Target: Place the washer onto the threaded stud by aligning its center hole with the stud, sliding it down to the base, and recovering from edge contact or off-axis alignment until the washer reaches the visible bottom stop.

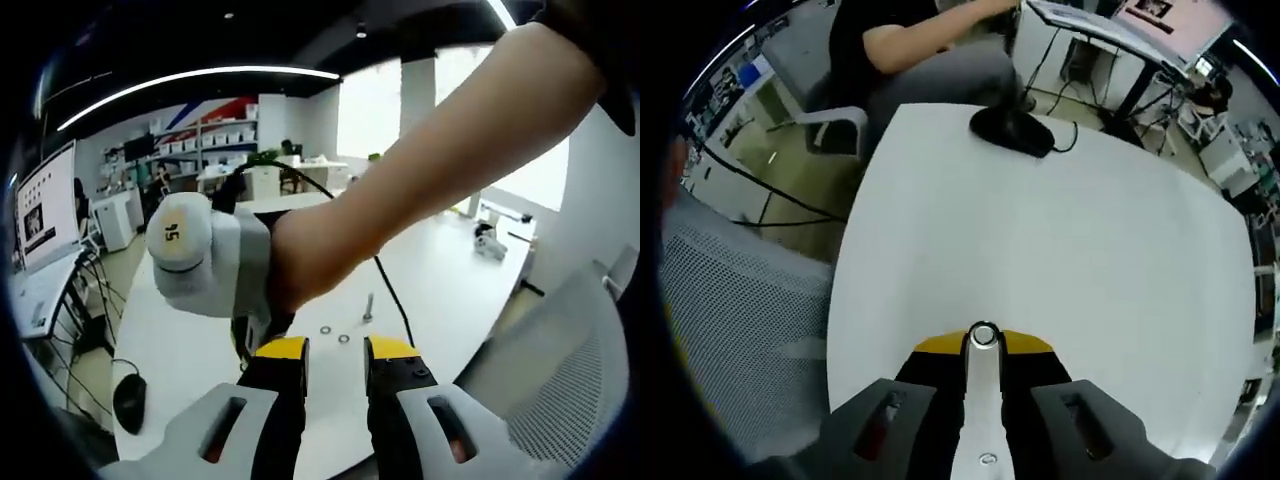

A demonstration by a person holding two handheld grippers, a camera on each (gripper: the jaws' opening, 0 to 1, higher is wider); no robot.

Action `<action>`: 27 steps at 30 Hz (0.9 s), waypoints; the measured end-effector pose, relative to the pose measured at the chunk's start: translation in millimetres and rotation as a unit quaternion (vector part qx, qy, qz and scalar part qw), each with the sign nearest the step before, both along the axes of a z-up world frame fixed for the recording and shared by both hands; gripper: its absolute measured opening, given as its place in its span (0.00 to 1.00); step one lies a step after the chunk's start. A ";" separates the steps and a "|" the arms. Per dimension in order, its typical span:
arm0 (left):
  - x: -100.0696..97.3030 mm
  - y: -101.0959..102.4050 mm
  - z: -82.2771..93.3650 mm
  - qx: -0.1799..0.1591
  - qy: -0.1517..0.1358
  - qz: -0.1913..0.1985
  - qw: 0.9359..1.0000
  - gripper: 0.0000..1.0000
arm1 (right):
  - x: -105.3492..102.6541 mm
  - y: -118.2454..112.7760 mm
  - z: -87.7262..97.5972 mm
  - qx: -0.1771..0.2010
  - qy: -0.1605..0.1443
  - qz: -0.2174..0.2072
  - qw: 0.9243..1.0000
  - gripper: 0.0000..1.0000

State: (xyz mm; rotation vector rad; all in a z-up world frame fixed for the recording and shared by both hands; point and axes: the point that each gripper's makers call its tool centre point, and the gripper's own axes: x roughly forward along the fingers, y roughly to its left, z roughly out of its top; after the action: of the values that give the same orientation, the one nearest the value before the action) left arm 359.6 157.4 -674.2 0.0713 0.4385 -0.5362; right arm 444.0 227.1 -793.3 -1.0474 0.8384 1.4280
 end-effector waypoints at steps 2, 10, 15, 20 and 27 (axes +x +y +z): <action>0.1 0.3 -0.7 0.000 0.001 0.000 1.000 0.20 | 3.2 -4.7 7.0 0.009 -0.002 -0.008 1.000 0.13; -1.0 -1.1 -1.5 -0.007 0.006 -0.001 1.000 0.20 | 16.8 -42.8 37.9 0.031 -0.015 -0.045 0.998 0.13; -1.4 -3.4 -2.7 -0.002 0.007 -0.007 1.000 0.20 | 33.4 -79.5 49.4 0.033 -0.021 -0.086 0.996 0.13; -1.0 -2.4 -4.8 0.002 0.012 -0.006 1.000 0.20 | 45.8 -114.8 53.7 0.030 -0.030 -0.119 0.992 0.13; -0.4 -0.9 -3.9 -0.006 0.014 -0.001 1.000 0.20 | 57.0 -160.8 52.5 0.008 -0.041 -0.145 0.988 0.13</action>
State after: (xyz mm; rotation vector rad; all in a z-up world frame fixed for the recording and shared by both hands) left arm 359.2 156.4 -678.1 0.0532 0.4628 -0.5412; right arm 501.1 66.4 -740.9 -0.9236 0.8785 1.1365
